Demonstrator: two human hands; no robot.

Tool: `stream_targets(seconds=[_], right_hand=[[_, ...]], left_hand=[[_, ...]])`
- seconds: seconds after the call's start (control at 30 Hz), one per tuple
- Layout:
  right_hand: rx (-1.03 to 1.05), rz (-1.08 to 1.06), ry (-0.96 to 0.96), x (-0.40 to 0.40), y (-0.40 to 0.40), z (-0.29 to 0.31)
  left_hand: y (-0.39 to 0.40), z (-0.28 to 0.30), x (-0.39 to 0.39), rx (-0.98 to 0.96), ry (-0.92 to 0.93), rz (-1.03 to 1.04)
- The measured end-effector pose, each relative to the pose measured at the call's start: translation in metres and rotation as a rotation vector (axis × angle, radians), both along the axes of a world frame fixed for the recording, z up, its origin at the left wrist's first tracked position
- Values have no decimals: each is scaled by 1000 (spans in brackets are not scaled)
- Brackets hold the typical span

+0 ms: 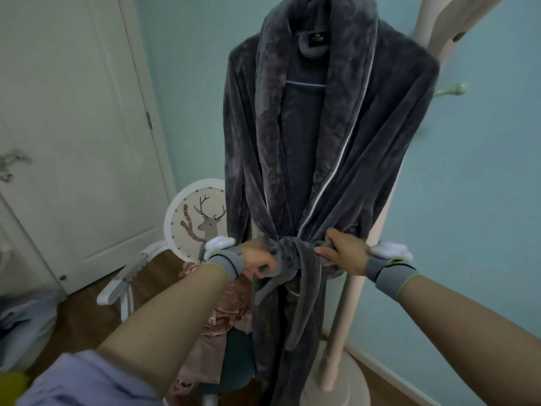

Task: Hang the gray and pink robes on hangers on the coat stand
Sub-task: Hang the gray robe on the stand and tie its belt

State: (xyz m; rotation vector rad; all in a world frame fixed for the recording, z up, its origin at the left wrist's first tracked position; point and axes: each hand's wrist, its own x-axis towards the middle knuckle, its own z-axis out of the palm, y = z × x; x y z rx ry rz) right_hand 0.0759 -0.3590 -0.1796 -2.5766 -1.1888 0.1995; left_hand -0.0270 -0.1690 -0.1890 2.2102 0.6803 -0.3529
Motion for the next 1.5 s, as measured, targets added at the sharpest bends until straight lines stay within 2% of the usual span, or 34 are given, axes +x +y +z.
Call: stream_targets(seconds=[0.07, 0.17, 0.23, 0.3, 0.37, 0.47, 0.6, 0.67, 0.77, 0.93, 1.13, 1.5], right_hand=[[40, 11, 137, -6, 6, -2], [118, -38, 387, -8, 2, -2], [116, -76, 429, -4, -4, 0], [37, -95, 368, -1, -8, 4], [-117, -94, 162, 0, -11, 7], [-342, -122, -90, -3, -7, 6], [-534, -166, -217, 2, 1, 5], [-515, -183, -225, 7, -2, 5], [-457, -178, -197, 13, -8, -2], [-347, -208, -157, 18, -15, -14], [-309, -213, -147, 20, -28, -11], [-294, -250, -47, 17, -25, -13]], left_hand=[[-13, -2, 10, -121, -9, 8], [-17, -3, 17, -196, -57, 167], [-16, -5, 17, -278, -52, 226], [-21, -10, 15, -406, -60, 216], [-29, -16, 19, -310, -75, 175], [-42, -15, 31, 42, -148, 104], [-43, -7, 30, 288, -164, -181], [-38, -8, 27, 460, -153, -310], [-27, -17, 23, 633, -204, -321], [-8, -34, 19, 657, -216, -278], [15, -37, 11, 619, -177, -199], [6, -26, 14, 578, -74, -226]])
